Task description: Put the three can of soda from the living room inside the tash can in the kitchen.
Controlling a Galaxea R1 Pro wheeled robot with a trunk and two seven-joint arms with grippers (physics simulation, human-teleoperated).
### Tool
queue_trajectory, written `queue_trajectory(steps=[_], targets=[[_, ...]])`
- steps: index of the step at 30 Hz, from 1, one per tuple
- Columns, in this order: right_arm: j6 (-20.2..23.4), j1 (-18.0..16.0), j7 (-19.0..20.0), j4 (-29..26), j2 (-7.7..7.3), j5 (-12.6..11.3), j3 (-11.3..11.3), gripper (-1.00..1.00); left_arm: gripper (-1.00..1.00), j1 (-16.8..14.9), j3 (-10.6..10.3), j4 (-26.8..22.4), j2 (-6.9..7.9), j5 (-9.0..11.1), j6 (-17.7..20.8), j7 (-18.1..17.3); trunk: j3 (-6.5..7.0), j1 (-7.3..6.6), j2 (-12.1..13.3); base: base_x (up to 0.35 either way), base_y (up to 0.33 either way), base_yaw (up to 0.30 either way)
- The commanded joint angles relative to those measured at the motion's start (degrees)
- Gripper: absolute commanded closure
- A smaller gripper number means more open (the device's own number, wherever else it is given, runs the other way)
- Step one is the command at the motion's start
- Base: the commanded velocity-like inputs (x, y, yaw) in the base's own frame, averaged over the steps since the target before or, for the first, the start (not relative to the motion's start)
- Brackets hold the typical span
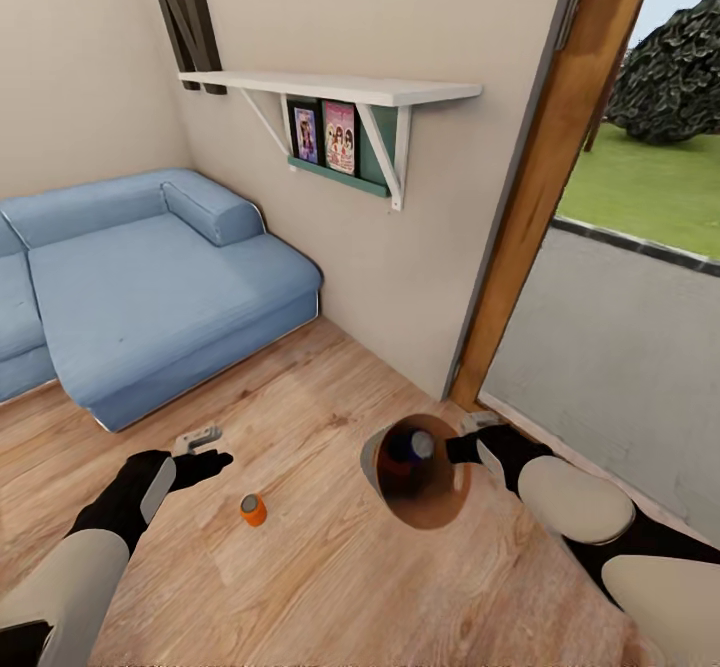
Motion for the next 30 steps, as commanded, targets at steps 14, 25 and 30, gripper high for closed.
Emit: queue_trajectory(steps=[14, 25, 30], targets=[[2.5, -1.7, 0.8, -1.1, -0.11, -2.2, -0.6, 1.0, -1.0, 0.0, 0.0, -0.7, 0.01, 0.3, 0.2, -0.2, -3.77, 3.08, -5.6, 0.0, 0.0, 0.0], [12.0, -6.1, 0.8, -1.3, -0.27, -2.3, -0.7, 1.0, -1.0, 0.0, 0.1, -1.7, 0.01, 0.4, 1.7, -0.4, -6.73, 5.49, -10.0, 0.0, 0.0, 0.0], [12.0, -6.2, 0.5, -1.2, 0.01, -2.3, -0.7, 1.0, -1.0, 0.0, 0.1, -1.8, 0.0, 0.4, 1.7, -0.3, -7.35, 5.71, -10.4, 0.0, 0.0, 0.0]])
